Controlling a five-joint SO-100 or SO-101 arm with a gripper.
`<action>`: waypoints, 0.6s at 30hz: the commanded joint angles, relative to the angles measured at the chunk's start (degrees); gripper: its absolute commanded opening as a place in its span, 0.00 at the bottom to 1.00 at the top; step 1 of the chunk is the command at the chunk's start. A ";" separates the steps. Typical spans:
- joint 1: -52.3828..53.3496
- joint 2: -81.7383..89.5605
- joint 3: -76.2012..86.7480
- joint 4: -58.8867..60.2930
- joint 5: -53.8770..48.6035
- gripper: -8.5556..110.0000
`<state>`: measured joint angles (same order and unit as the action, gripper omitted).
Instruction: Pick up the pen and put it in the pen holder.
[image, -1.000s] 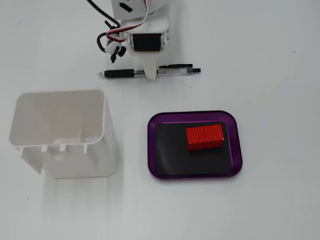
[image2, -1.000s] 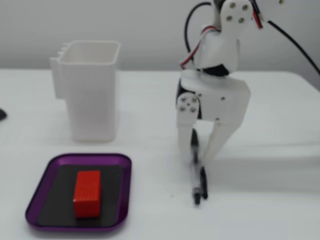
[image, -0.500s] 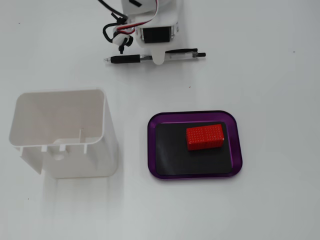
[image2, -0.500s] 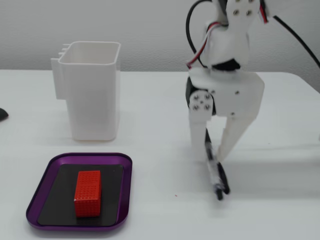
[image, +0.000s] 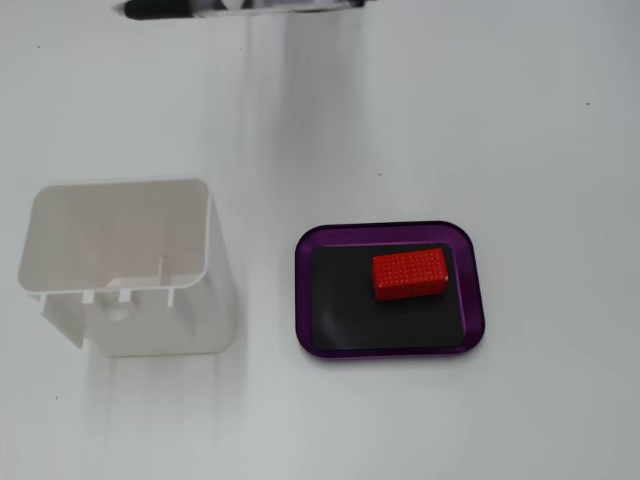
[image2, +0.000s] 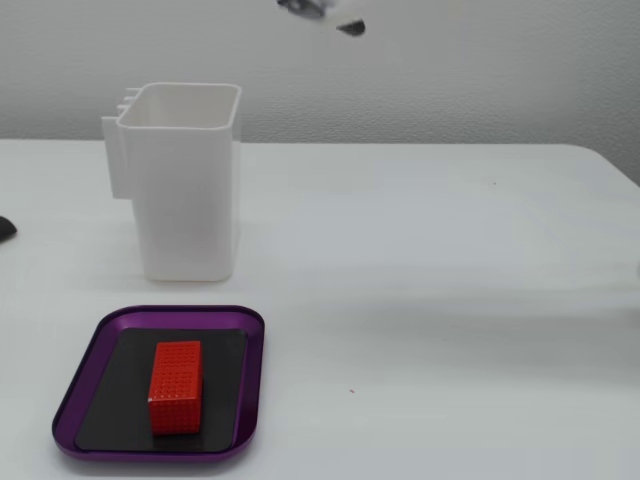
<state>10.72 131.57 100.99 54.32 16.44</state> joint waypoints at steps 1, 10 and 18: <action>0.35 2.11 -4.13 -8.09 1.41 0.07; 1.05 -20.65 -18.63 -10.90 2.11 0.07; 1.05 -45.35 -46.93 -0.53 13.62 0.07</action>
<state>11.51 90.70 65.48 50.89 26.98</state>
